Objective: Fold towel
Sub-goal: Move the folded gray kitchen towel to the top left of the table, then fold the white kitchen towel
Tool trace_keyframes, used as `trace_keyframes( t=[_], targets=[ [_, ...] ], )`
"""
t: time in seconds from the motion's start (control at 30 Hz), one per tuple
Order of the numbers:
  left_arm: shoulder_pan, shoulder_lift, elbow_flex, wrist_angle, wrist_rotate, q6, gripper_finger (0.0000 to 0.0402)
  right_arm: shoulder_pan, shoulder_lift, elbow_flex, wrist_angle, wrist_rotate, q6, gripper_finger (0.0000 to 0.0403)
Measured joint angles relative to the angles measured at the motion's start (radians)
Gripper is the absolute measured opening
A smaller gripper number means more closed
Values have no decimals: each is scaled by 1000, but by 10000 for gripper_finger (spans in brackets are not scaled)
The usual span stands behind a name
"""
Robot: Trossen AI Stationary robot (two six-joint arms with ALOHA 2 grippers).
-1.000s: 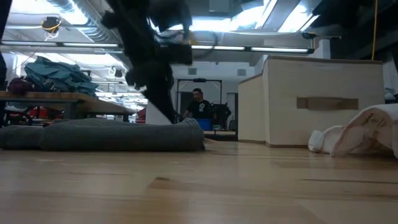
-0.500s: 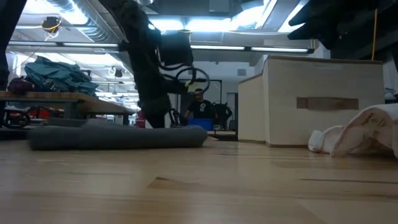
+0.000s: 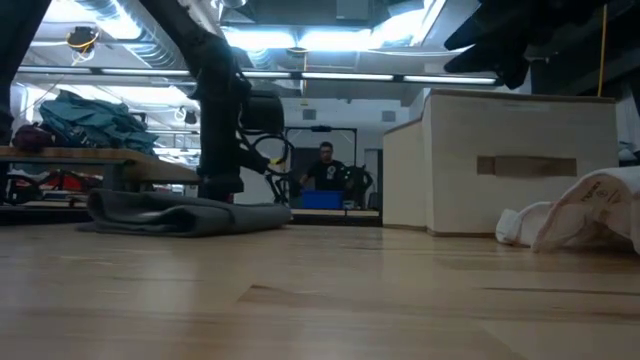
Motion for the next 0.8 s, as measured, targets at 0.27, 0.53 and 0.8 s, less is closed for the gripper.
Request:
trace_keyframes(
  t=[0.27, 0.53, 0.8],
  targets=[
    [137, 0, 0, -25, 0, 39, 0, 0, 5, 0, 1, 0, 0, 166],
    [154, -63, 0, -46, 117, 39, 0, 0, 5, 0, 7, 0, -3, 166],
    [110, -254, 0, -48, 182, -31, 1, 0, 5, 0, 8, 2, -7, 166]
  ],
)
